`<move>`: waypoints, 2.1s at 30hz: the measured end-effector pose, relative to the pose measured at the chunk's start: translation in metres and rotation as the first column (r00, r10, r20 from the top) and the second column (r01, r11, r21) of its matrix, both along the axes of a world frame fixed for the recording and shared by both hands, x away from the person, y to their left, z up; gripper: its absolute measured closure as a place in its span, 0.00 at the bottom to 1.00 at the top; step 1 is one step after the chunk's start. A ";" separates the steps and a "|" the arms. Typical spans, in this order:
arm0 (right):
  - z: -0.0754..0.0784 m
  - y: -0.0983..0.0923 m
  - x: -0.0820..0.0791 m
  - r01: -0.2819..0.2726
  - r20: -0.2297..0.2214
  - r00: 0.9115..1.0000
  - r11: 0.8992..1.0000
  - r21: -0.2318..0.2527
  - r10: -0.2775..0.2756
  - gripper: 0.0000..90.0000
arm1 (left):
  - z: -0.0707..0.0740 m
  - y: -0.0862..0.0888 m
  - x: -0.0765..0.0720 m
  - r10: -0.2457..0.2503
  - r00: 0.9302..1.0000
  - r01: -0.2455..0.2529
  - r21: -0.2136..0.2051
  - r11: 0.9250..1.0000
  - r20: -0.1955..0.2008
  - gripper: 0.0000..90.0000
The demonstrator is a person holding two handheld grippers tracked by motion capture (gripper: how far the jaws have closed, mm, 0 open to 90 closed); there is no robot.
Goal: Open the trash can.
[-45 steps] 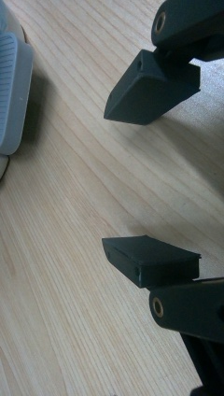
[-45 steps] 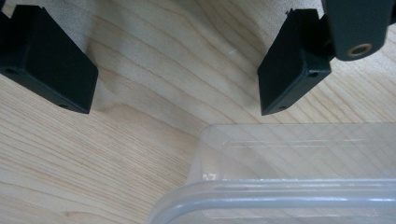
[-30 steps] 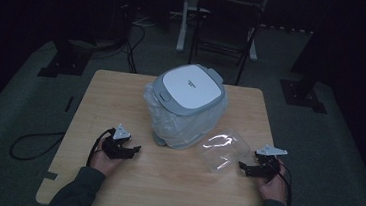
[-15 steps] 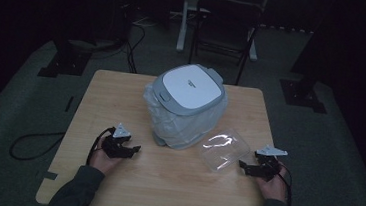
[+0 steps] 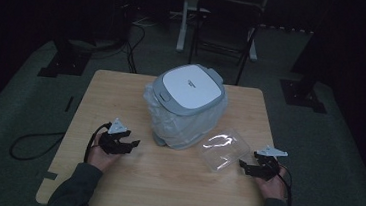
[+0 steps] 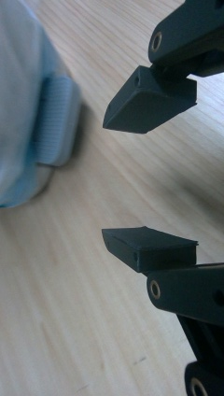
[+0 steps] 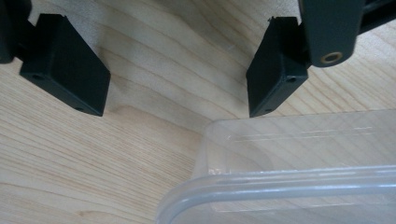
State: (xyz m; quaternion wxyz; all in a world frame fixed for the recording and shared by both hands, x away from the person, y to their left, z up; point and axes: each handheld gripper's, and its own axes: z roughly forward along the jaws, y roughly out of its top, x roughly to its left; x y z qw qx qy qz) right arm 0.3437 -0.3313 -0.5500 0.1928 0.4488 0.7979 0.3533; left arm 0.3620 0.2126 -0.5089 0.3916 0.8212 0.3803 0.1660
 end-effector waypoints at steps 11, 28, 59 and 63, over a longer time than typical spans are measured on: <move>0.000 0.000 0.000 0.001 0.001 1.000 1.000 -0.001 -0.001 0.24 | 0.028 -0.004 0.003 -0.029 0.999 0.030 -0.041 0.999 0.027 0.47; 0.000 0.000 -0.001 0.023 0.003 1.000 1.000 0.001 -0.023 0.26 | 0.064 -0.007 0.007 -0.076 0.995 0.082 -0.076 0.994 0.070 0.52; 0.000 0.001 -0.001 0.029 0.005 1.000 1.000 0.002 -0.029 0.26 | 0.134 -0.011 0.015 -0.126 0.980 0.148 -0.143 0.979 0.156 0.58; 0.000 0.001 -0.001 0.029 0.005 1.000 1.000 0.001 -0.029 0.26 | 0.145 -0.011 0.015 -0.139 0.975 0.166 -0.154 0.974 0.171 0.62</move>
